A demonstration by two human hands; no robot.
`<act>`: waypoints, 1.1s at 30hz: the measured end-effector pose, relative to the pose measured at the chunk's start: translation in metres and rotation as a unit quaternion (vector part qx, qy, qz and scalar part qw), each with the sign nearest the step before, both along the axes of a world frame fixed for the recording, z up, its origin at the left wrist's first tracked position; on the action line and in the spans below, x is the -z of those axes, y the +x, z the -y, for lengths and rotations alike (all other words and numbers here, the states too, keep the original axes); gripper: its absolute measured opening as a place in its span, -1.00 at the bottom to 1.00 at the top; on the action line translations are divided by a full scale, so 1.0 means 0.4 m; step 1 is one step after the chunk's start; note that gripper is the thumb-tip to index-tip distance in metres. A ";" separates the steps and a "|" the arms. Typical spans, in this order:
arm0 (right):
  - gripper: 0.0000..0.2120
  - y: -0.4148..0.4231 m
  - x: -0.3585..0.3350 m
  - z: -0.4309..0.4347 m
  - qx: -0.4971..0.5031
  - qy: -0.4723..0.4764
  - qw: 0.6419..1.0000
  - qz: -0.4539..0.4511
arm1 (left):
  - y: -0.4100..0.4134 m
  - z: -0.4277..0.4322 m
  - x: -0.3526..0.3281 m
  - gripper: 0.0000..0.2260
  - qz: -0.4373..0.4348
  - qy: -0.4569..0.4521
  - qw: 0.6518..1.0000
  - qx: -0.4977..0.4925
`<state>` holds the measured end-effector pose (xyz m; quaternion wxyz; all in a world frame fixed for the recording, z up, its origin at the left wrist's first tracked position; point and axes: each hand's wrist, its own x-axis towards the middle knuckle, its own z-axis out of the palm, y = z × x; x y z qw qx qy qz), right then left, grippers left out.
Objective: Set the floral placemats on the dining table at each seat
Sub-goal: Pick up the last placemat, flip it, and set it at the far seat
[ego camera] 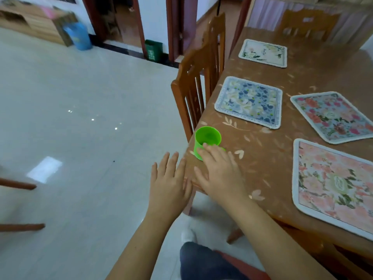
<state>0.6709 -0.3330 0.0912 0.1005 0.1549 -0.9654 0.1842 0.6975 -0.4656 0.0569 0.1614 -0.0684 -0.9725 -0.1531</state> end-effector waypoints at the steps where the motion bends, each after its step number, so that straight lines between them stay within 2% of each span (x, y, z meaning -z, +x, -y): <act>1: -0.60 -0.021 -0.002 0.025 -0.010 0.000 1.000 -0.001 | -0.011 0.025 0.002 -0.61 0.002 0.001 1.000 -0.010; 4: -0.60 -0.092 0.000 0.096 -0.023 -0.008 1.000 0.003 | -0.064 0.102 0.009 -0.66 0.007 -0.005 0.999 -0.038; 9: -0.59 -0.260 0.011 0.198 -0.020 -0.017 1.000 -0.002 | -0.222 0.204 0.011 -0.61 0.017 -0.005 0.998 -0.056; 21: -0.54 -0.625 0.005 0.295 0.081 0.007 0.994 0.072 | -0.656 0.303 -0.021 -0.60 0.023 -0.004 1.000 0.016; 33: -0.55 -0.890 -0.028 0.453 0.187 0.002 0.979 0.082 | -0.988 0.453 -0.027 -0.61 0.042 0.019 0.989 0.138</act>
